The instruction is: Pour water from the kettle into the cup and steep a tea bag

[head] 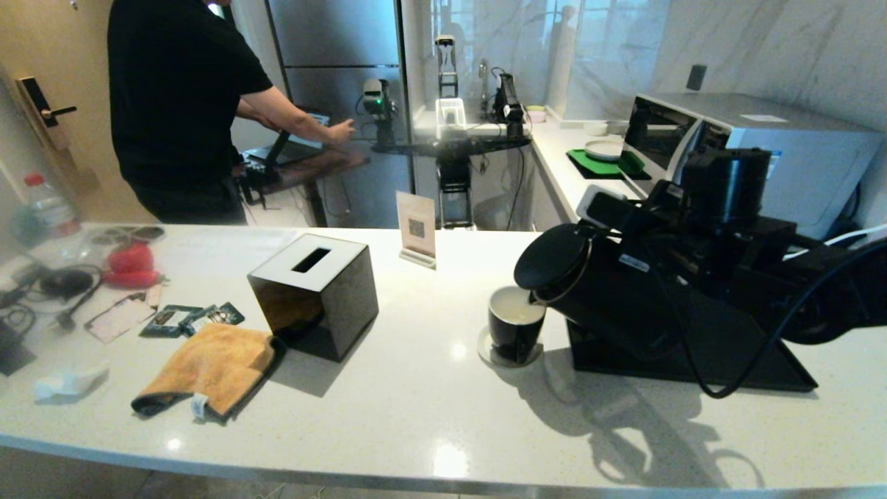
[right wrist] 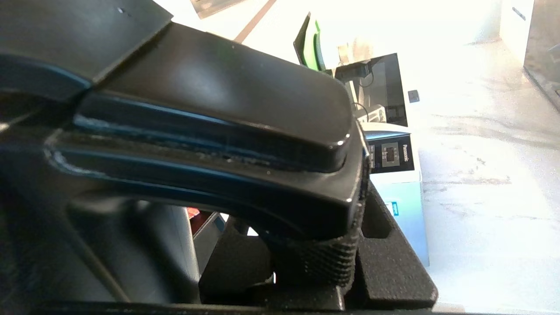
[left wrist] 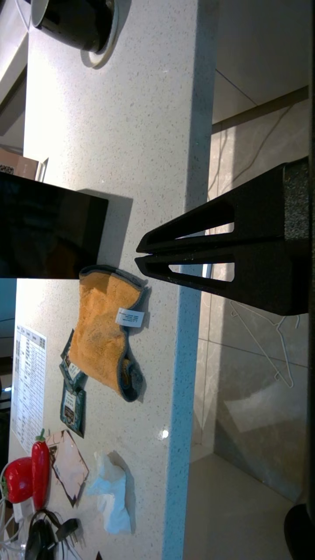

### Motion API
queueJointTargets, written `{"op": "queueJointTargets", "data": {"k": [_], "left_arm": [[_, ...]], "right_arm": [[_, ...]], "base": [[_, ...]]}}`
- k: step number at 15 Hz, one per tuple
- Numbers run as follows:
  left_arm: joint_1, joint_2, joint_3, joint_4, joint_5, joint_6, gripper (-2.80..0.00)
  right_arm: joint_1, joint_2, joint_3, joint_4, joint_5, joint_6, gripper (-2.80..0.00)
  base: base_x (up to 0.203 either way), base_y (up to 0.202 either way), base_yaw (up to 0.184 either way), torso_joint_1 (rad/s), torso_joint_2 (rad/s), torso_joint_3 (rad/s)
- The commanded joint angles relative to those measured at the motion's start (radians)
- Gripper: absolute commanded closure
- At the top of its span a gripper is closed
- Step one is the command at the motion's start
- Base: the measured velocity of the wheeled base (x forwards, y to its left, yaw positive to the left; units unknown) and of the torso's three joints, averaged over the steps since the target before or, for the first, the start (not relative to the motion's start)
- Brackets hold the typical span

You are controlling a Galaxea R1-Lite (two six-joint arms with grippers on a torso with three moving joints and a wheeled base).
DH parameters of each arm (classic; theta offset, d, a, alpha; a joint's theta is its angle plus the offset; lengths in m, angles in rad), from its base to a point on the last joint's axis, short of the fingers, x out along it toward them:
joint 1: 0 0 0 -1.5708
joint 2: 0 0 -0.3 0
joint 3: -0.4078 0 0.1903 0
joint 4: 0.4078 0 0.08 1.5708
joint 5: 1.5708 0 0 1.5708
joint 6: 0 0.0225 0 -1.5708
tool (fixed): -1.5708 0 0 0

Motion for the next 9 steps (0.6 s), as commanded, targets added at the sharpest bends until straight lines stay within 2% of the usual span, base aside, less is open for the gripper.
{"op": "queueJointTargets", "data": {"k": [1, 9], "left_arm": [[0.0, 0.001, 0.0, 0.0, 0.0, -0.001, 0.0], [0.0, 0.001, 0.0, 0.0, 0.0, -0.001, 0.0]], "right_arm": [[0.0, -0.003, 0.001, -0.004, -0.002, -0.008, 0.0], [0.0, -0.005, -0.003, -0.005, -0.001, -0.029, 0.0]], "base": [[0.0, 0.0, 0.0, 0.0, 0.0, 0.0], [0.0, 0.0, 0.0, 0.0, 0.0, 0.0]]}}
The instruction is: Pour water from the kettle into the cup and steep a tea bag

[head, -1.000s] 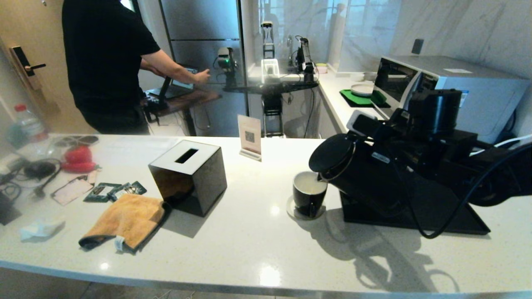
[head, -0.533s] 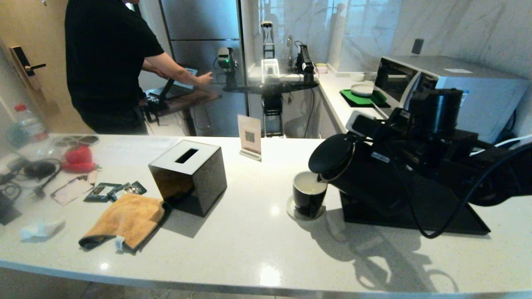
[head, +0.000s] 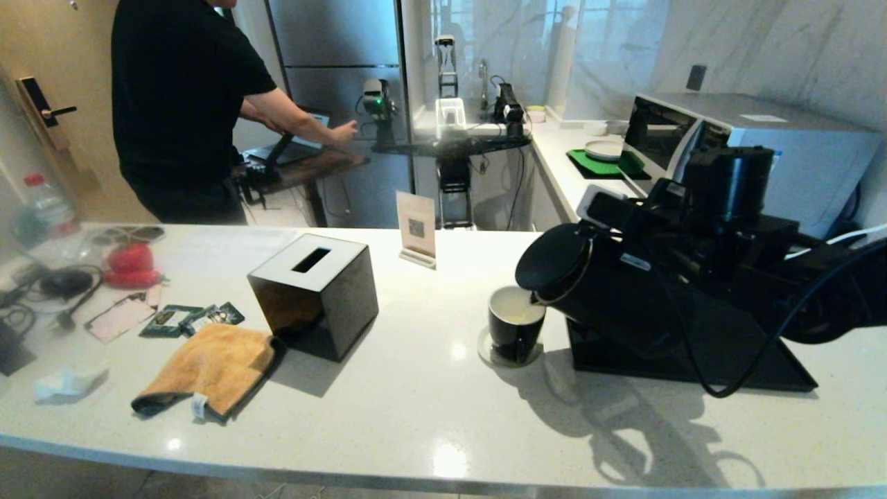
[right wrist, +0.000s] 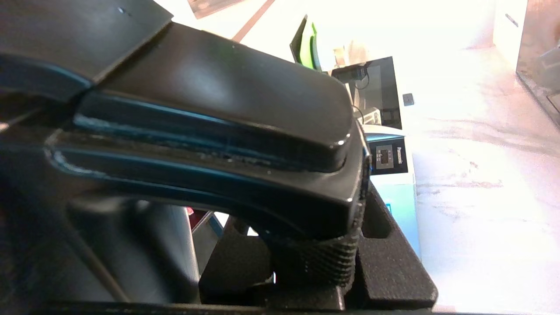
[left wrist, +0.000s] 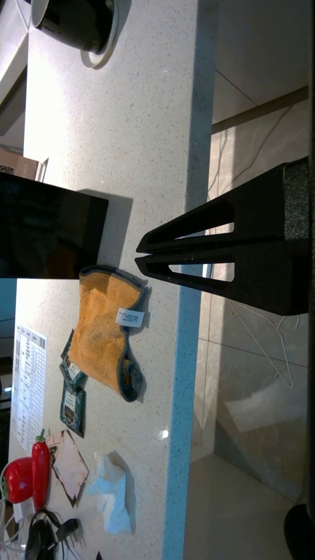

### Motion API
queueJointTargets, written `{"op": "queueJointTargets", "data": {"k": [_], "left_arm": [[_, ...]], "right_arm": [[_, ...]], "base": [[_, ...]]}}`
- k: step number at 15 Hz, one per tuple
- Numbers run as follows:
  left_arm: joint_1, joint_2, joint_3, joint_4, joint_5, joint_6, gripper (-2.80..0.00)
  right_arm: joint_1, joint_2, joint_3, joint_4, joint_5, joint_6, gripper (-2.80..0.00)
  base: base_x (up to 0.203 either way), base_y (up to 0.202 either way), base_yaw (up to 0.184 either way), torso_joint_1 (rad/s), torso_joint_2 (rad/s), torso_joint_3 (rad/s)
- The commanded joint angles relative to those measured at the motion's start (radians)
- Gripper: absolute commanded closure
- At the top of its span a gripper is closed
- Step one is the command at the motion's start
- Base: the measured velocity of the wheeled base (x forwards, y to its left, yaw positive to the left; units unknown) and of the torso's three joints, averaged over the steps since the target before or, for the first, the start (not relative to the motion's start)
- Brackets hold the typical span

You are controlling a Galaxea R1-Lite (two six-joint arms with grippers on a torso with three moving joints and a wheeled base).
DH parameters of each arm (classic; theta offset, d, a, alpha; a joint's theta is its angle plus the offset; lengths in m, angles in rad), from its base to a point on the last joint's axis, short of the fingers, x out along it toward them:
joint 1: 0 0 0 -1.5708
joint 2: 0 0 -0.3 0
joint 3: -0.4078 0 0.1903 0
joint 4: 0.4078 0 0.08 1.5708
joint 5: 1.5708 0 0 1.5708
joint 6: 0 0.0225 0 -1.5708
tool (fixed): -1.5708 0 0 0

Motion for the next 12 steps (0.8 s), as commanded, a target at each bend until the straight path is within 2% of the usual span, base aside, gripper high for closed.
{"op": "queueJointTargets", "data": {"k": [1, 7, 12], "left_arm": [[0.0, 0.001, 0.0, 0.0, 0.001, -0.001, 0.0], [0.0, 0.001, 0.0, 0.0, 0.001, -0.001, 0.0], [0.0, 0.001, 0.0, 0.0, 0.001, -0.001, 0.0]], "right_arm": [[0.0, -0.001, -0.001, -0.004, -0.003, -0.007, 0.0], [0.0, -0.001, 0.0, -0.022, -0.003, 0.014, 0.0], [0.0, -0.013, 0.003, -0.017, -0.01, 0.065, 0.0]], "base": [[0.0, 0.0, 0.0, 0.0, 0.0, 0.0], [0.0, 0.0, 0.0, 0.0, 0.0, 0.0], [0.0, 0.0, 0.0, 0.0, 0.0, 0.0]]}}
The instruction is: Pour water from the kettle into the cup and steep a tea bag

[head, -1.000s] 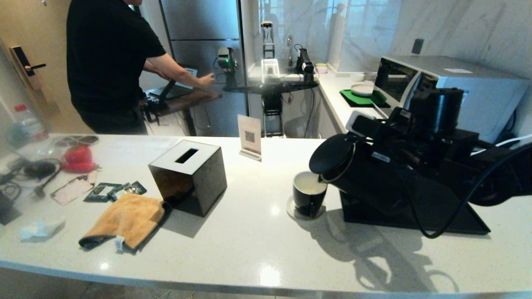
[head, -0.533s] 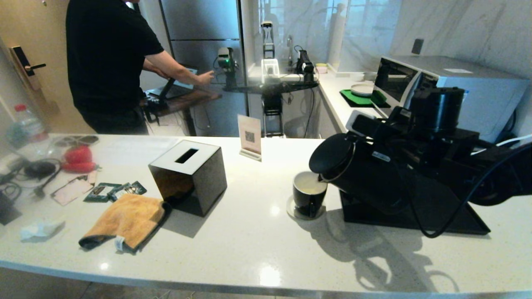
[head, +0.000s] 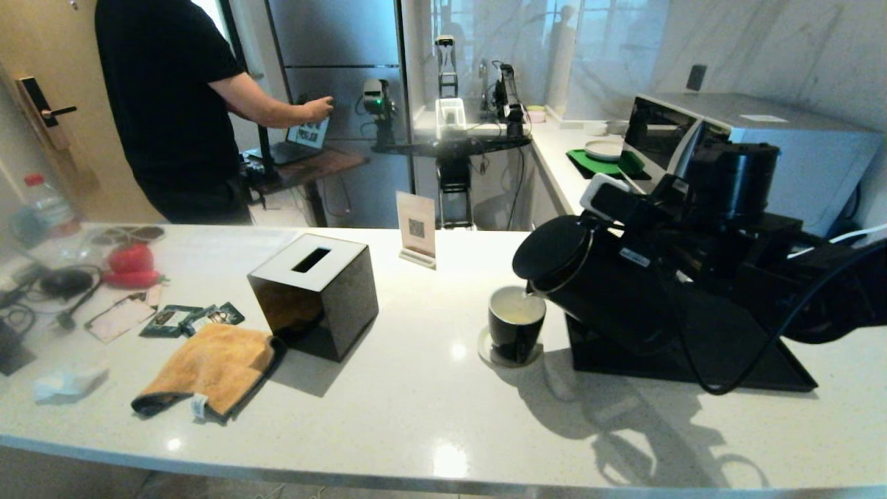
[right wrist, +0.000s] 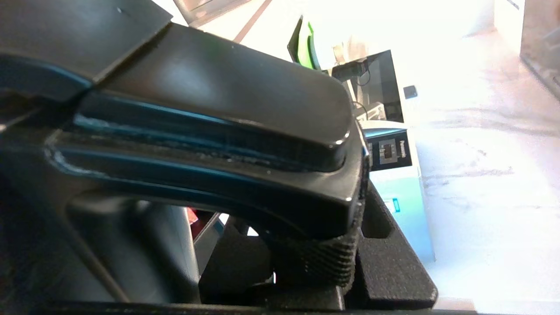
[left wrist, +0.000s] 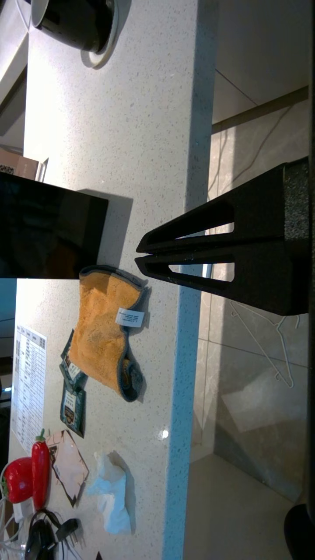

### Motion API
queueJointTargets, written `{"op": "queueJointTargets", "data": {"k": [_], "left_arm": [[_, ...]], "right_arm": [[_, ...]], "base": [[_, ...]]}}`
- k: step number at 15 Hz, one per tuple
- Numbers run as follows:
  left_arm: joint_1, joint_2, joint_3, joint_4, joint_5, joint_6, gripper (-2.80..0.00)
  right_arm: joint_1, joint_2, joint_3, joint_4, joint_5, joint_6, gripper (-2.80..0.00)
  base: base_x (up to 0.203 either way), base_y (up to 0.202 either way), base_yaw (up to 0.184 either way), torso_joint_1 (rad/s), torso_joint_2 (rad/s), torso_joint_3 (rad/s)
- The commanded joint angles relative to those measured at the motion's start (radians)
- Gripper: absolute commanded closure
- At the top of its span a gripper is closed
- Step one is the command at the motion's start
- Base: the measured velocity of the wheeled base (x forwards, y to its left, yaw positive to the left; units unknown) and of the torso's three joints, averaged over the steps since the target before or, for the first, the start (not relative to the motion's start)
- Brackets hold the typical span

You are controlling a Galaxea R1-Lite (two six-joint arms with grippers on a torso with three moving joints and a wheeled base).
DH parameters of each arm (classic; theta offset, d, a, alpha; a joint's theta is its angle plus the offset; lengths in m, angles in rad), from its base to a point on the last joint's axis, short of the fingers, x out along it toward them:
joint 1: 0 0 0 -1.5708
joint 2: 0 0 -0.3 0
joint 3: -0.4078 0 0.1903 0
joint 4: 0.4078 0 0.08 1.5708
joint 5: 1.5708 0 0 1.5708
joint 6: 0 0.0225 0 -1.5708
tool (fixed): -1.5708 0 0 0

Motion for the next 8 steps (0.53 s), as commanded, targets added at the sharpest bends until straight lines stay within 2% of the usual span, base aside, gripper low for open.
{"op": "queueJointTargets", "data": {"k": [1, 8], "left_arm": [[0.0, 0.0, 0.0, 0.0, 0.001, -0.001, 0.0], [0.0, 0.001, 0.0, 0.0, 0.001, -0.001, 0.0]], "right_arm": [[0.0, -0.011, 0.005, 0.0, -0.003, 0.007, 0.0], [0.0, -0.032, 0.026, 0.006, 0.001, 0.084, 0.0]], "base": [[0.0, 0.0, 0.0, 0.0, 0.0, 0.0], [0.0, 0.0, 0.0, 0.0, 0.0, 0.0]]}}
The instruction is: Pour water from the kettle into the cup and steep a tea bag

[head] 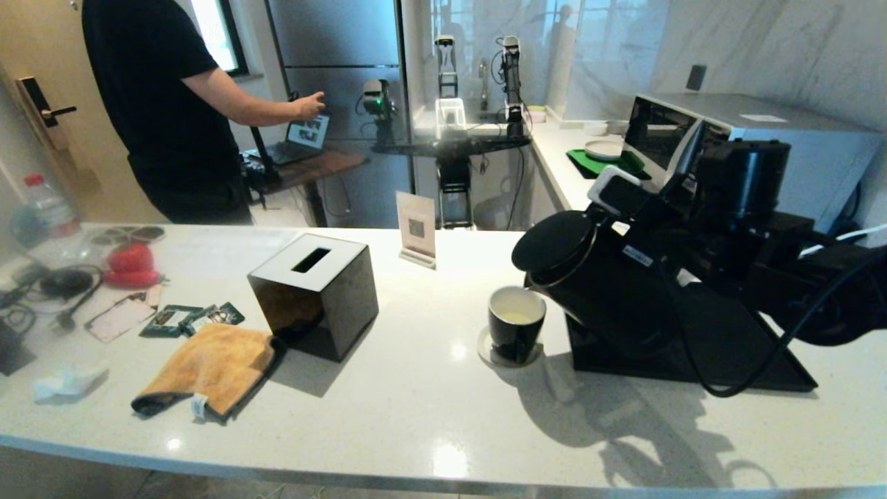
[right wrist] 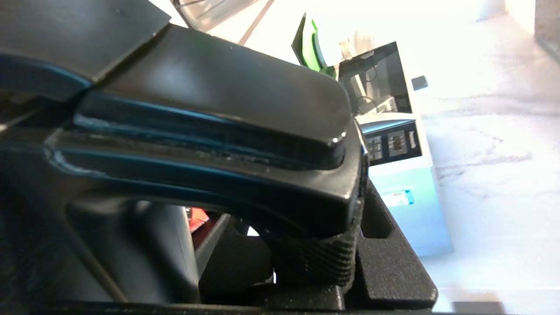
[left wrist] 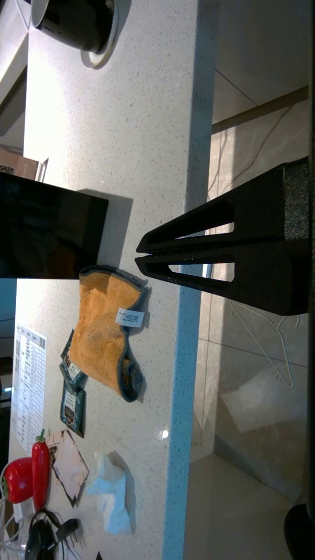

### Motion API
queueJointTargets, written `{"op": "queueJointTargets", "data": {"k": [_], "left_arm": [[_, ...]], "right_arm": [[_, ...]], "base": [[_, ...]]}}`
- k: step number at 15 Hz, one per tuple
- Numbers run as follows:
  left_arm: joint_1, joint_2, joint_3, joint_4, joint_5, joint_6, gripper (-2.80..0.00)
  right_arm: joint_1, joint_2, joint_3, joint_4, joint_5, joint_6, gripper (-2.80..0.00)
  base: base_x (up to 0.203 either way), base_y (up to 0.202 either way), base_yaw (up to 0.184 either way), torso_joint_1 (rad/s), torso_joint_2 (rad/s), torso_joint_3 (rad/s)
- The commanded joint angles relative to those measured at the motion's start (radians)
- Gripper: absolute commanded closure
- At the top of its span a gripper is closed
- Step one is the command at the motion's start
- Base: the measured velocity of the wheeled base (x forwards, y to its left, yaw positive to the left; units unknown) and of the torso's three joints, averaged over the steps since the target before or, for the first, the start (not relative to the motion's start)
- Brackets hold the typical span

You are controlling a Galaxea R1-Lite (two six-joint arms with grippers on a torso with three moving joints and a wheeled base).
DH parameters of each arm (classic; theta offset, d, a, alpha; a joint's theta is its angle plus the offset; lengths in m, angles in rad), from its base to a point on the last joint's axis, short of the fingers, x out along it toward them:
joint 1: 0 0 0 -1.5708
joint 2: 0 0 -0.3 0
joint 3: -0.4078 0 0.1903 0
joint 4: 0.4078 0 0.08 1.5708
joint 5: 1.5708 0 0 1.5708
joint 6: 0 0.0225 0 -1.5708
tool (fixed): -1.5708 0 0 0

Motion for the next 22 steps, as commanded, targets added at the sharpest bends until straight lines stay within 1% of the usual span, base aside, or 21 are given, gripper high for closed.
{"op": "queueJointTargets", "data": {"k": [1, 8, 12, 16, 22], "left_arm": [[0.0, 0.001, 0.0, 0.0, 0.001, -0.001, 0.0], [0.0, 0.001, 0.0, 0.0, 0.001, -0.001, 0.0], [0.0, 0.001, 0.0, 0.0, 0.001, -0.001, 0.0], [0.0, 0.001, 0.0, 0.0, 0.001, -0.001, 0.0], [0.0, 0.001, 0.0, 0.0, 0.001, -0.001, 0.0]], "right_arm": [[0.0, -0.019, 0.021, -0.002, -0.002, 0.015, 0.0], [-0.001, -0.067, 0.084, -0.003, -0.002, 0.122, 0.0], [-0.017, -0.102, 0.123, -0.01, -0.005, 0.159, 0.0], [-0.059, -0.141, 0.162, -0.014, -0.005, 0.195, 0.0], [-0.134, -0.176, 0.171, -0.011, 0.001, 0.268, 0.0]], "base": [[0.0, 0.0, 0.0, 0.0, 0.0, 0.0], [0.0, 0.0, 0.0, 0.0, 0.0, 0.0], [0.0, 0.0, 0.0, 0.0, 0.0, 0.0], [0.0, 0.0, 0.0, 0.0, 0.0, 0.0], [0.0, 0.0, 0.0, 0.0, 0.0, 0.0]]}}
